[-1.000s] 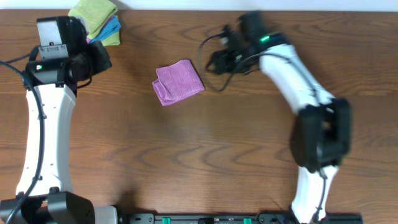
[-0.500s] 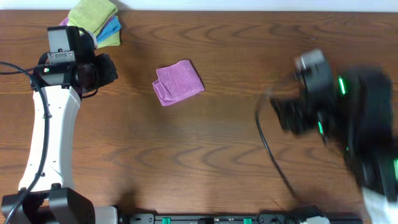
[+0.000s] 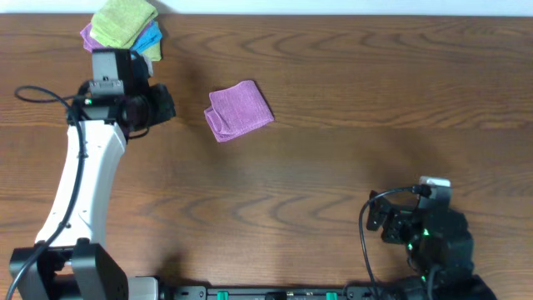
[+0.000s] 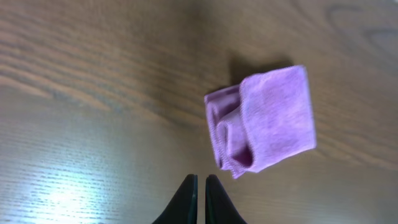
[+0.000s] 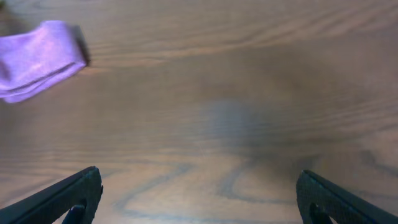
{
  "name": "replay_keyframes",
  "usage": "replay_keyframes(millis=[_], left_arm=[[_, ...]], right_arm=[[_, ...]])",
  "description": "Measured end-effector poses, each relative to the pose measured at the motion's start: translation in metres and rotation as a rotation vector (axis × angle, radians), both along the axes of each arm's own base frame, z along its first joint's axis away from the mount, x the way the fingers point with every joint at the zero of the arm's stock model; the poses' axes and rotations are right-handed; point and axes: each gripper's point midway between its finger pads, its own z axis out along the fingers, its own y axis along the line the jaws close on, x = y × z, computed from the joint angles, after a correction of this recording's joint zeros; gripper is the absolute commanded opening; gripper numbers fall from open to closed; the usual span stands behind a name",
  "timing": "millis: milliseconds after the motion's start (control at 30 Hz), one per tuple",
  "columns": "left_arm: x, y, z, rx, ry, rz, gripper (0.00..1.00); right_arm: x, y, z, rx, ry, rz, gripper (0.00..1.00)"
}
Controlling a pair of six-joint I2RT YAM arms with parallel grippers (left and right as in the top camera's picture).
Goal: Fold the cloth
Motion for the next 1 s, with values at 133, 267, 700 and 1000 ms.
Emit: replay_keyframes(millis=[133, 267, 700, 1000], left_arm=[[-0.005, -0.006, -0.026, -0.047, 0.012, 0.006, 0.36], [-0.009, -0.01, -0.05, -0.099, 0.018, 0.049, 0.58], [-0.001, -0.04, -0.109, -0.317, 0.078, 0.056, 0.71], [0.017, -0.063, -0.122, -0.393, 0.054, 0.042, 0.81]], right_arm=[[0.004, -0.006, -0.03, -0.022, 0.033, -0.037, 0.99], [0.003, -0.009, -0.045, -0.036, 0.057, -0.053, 0.99], [0.001, -0.011, -0.054, -0.046, 0.077, -0.063, 0.99], [0.001, -0.011, -0.054, -0.045, 0.077, -0.065, 0.99]])
